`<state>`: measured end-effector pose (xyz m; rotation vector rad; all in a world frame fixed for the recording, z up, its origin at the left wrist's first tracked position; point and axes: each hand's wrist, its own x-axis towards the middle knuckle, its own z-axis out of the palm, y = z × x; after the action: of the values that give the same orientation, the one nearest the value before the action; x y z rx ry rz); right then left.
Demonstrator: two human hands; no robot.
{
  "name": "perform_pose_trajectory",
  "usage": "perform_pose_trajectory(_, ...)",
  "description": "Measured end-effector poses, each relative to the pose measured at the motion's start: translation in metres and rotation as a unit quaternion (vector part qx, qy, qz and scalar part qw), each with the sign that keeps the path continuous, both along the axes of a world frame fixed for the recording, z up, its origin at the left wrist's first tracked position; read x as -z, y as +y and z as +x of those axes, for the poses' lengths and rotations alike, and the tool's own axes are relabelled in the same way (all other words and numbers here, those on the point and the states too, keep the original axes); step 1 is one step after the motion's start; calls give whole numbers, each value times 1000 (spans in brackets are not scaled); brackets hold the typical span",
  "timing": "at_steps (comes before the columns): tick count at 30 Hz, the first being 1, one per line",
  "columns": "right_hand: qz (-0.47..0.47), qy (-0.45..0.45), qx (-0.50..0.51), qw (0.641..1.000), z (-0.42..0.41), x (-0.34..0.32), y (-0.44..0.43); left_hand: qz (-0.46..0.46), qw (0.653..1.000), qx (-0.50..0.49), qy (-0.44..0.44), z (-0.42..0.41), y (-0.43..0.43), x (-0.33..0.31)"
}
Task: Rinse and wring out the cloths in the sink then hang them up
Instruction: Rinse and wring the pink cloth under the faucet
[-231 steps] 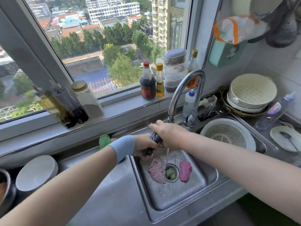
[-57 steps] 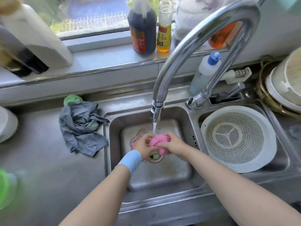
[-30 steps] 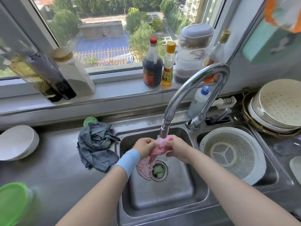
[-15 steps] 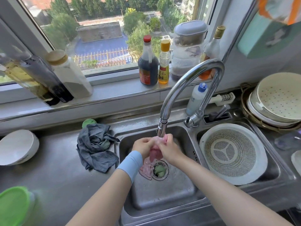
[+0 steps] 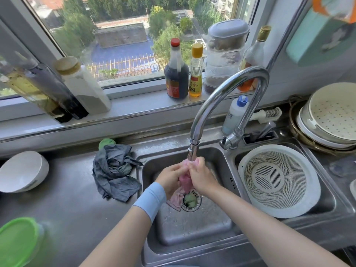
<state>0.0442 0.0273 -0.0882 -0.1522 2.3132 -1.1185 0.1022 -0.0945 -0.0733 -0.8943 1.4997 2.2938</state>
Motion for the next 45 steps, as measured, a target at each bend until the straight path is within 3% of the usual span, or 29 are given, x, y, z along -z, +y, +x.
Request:
perform_pose_trajectory(3,-8,-67,21,998,-16,0,-6,-95,995,-5,-24,-1,0,6)
perform_pose_trajectory(5,-10,-117,74,990,-18,1,-7,-112,992,-16,-49,-4,1,11)
perform_pose_trajectory(8,-110,-278,145,943,-16,1,2,-128,988,-11,-81,-8,-4,15)
perform_pose_trajectory(11,-193,-359,87,909,-16,3,22,-176,978,1,-113,-6,-11,18)
perform_pose_trajectory(14,-129,-304,57,942,-15,7,33,-155,981,-1,-115,-3,-11,21)
perform_pose_trajectory(18,-23,-120,40,992,-16,-1,21,-57,996,20,-64,-3,1,20)
perform_pose_trajectory(21,2,-29,32,999,-14,-8,7,-99,993,-16,-65,-10,10,20)
perform_pose_trajectory(24,41,40,30,998,-15,-11,-1,-199,975,13,-102,-17,8,15)
perform_pose_trajectory(27,-43,-61,72,995,-20,-12,-5,-177,978,12,-111,-21,-1,10)
perform_pose_trajectory(29,-201,-229,115,946,-21,-9,-3,-103,989,-6,-103,-20,-6,7)
perform_pose_trajectory(31,-270,-310,122,903,-22,-5,4,-73,993,-14,-92,-18,-13,7)
perform_pose_trajectory(35,-107,-201,84,970,-26,2,15,-140,985,-28,-96,-10,-19,14)
perform_pose_trajectory(37,-50,-142,110,983,-31,4,17,-164,981,-35,-98,-7,-20,14)
perform_pose_trajectory(39,-54,-128,136,981,-31,3,16,-176,979,-40,-96,-5,-19,14)
perform_pose_trajectory(42,-123,-188,147,963,-28,-2,9,-218,968,-33,-119,-6,-20,14)
perform_pose_trajectory(45,-167,-202,99,960,-23,-8,3,-299,939,66,-158,-6,-23,14)
